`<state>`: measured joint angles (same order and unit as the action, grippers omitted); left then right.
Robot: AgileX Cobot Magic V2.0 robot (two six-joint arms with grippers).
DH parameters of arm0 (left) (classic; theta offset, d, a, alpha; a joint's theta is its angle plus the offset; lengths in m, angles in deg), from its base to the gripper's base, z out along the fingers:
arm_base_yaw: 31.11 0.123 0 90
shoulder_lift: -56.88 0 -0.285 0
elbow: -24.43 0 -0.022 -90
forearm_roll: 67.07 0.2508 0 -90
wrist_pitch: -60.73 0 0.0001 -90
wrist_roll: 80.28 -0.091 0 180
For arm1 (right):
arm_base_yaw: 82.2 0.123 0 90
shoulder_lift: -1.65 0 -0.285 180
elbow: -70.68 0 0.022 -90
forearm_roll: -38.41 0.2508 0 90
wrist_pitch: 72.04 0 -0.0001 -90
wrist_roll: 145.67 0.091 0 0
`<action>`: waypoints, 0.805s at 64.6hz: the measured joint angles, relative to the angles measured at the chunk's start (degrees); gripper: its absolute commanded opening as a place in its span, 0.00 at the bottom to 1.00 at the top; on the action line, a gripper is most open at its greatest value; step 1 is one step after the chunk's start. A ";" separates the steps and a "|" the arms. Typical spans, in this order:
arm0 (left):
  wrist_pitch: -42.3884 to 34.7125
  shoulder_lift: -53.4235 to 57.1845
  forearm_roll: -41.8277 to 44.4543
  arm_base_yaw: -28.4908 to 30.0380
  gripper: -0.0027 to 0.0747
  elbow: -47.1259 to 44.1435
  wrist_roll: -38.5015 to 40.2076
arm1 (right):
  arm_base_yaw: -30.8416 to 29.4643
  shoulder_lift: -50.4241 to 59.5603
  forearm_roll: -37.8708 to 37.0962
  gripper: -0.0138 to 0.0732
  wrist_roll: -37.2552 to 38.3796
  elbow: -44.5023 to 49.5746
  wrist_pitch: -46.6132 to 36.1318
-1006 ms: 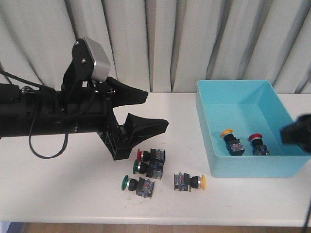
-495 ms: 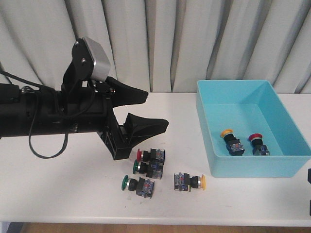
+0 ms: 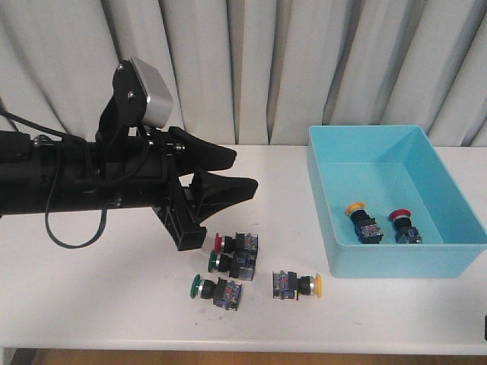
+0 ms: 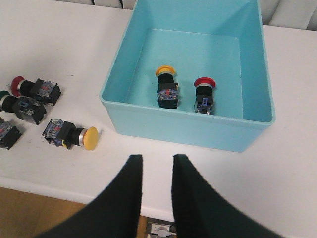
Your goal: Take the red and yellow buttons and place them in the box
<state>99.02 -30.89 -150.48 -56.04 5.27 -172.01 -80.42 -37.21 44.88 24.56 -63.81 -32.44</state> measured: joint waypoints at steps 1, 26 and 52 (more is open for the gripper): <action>0.00 0.00 0.00 0.00 0.33 0.00 0.00 | 0.00 0.00 0.00 0.18 0.00 0.00 0.00; 0.00 0.00 0.00 0.00 0.02 0.00 0.00 | 0.00 0.00 0.00 0.15 0.00 0.00 0.04; 0.00 0.00 0.00 0.00 0.02 0.00 0.00 | 0.00 0.00 0.00 0.15 0.00 0.00 0.12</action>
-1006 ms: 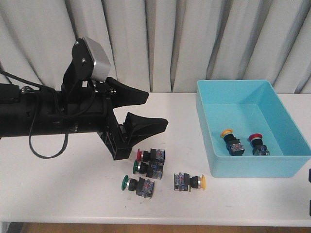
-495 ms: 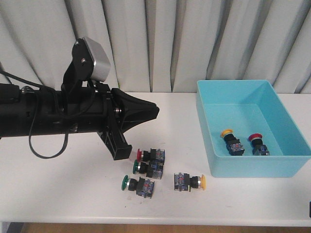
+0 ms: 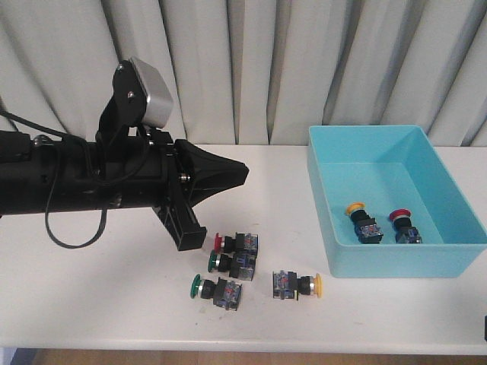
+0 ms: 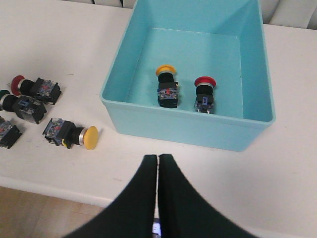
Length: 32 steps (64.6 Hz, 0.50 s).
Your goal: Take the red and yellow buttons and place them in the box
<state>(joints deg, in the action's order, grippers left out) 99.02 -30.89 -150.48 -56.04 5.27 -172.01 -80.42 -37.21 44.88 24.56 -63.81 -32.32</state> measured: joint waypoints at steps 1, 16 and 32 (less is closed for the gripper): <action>0.00 0.00 0.00 0.00 0.02 0.00 0.00 | 0.00 0.00 0.00 0.15 0.00 0.00 0.00; -8.25 0.00 -0.14 0.00 0.02 0.00 -0.29 | 0.00 0.00 0.00 0.15 0.00 0.00 0.00; -25.34 0.00 -0.66 0.00 0.02 -0.06 3.27 | 0.00 0.00 0.00 0.15 0.00 0.00 0.00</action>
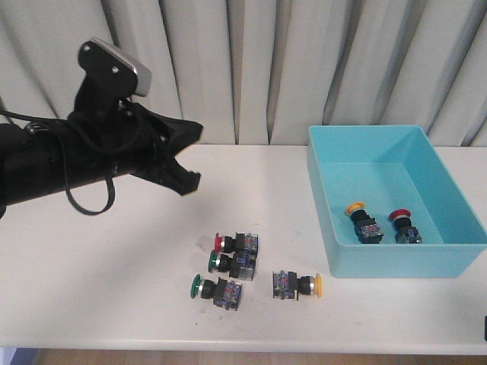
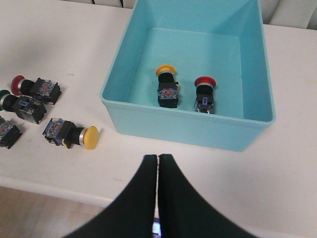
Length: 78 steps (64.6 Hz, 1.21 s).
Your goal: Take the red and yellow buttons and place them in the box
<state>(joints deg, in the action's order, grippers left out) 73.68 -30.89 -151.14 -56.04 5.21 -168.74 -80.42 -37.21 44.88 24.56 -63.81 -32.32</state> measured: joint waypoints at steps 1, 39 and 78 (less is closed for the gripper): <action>-1.39 0.08 0.35 0.00 0.02 -0.07 0.69 | 0.00 0.00 0.00 0.15 0.00 0.00 0.00; -32.32 32.40 44.92 0.06 0.02 -43.29 52.72 | 0.00 0.00 0.00 0.15 0.00 0.00 0.00; -23.13 73.24 47.72 16.58 0.02 -59.34 56.22 | 0.00 0.00 0.00 0.15 0.00 0.00 0.00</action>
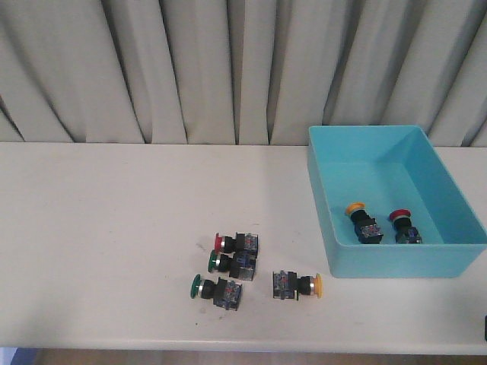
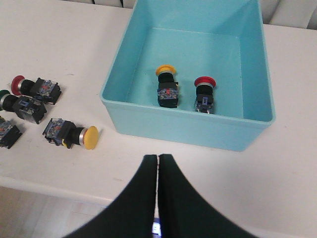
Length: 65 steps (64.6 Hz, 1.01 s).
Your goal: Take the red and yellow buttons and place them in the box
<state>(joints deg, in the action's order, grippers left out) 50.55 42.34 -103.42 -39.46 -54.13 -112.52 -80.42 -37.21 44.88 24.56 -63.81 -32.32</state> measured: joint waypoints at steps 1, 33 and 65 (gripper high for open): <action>0.34 0.28 0.91 0.26 0.02 0.00 0.74 | 0.00 0.00 0.00 0.15 0.00 0.00 0.00; 17.11 7.35 52.86 6.11 0.02 -0.24 55.90 | 0.00 0.00 -0.02 0.15 0.00 0.00 0.28; 10.98 7.41 34.24 6.11 0.02 -0.35 30.57 | 0.00 0.00 0.04 0.15 0.00 0.11 0.96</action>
<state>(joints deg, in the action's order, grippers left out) 61.53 49.75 -69.18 -33.35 -54.47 -81.95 -80.42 -37.22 44.91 24.56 -63.70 -31.36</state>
